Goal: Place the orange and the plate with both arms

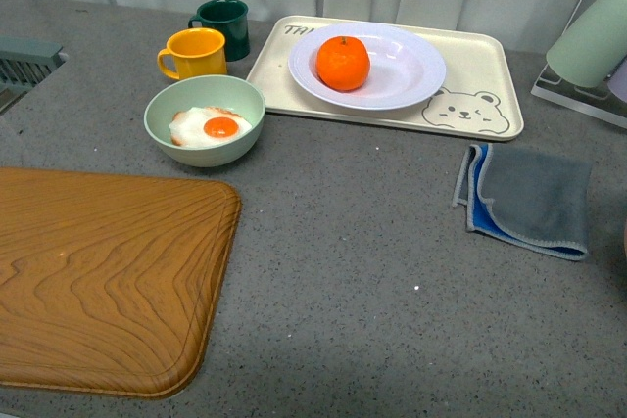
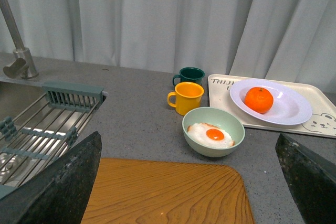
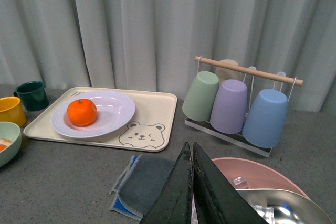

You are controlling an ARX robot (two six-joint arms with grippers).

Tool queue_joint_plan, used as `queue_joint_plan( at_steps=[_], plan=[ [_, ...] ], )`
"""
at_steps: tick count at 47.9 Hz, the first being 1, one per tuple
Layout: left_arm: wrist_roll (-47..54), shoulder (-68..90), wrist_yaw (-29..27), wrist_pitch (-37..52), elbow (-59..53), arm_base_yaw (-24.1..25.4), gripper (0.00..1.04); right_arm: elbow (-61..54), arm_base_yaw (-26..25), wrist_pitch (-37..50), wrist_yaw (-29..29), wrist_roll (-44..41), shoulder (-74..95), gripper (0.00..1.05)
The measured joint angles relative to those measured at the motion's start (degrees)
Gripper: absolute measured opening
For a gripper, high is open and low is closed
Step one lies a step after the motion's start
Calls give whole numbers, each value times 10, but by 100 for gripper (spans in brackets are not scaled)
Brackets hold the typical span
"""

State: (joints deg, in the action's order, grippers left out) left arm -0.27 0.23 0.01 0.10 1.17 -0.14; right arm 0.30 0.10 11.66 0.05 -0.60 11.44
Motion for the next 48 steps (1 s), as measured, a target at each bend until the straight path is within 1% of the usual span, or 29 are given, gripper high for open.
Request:
queue_joint_plan(
  at_steps=[7, 11, 13, 23, 25, 31, 38, 41, 45, 48],
  plan=[
    [0, 0, 0, 0, 0, 0, 98, 0, 0, -21, 0, 0, -21, 1],
    [0, 0, 0, 0, 0, 0, 98, 0, 0, -96, -2, 0, -76, 1],
    [0, 0, -1, 0, 0, 0, 98, 0, 0, -111, -2, 0, -92, 1],
    [0, 0, 0, 0, 0, 0, 98, 0, 0, -116, -2, 0, -111, 1],
    [0, 0, 0, 0, 0, 0, 98, 0, 0, -116, -1, 0, -111, 3],
    [0, 0, 0, 0, 0, 0, 98, 0, 0, -116, -2, 0, -112, 22],
    [0, 0, 0, 0, 0, 0, 98, 0, 0, -116, -1, 0, -112, 54],
    [0, 0, 0, 0, 0, 0, 98, 0, 0, -116, -2, 0, -112, 65],
    [0, 0, 0, 0, 0, 0, 98, 0, 0, -116, -2, 0, -112, 85],
    [0, 0, 0, 0, 0, 0, 98, 0, 0, -116, -2, 1, -112, 97]
  ],
)
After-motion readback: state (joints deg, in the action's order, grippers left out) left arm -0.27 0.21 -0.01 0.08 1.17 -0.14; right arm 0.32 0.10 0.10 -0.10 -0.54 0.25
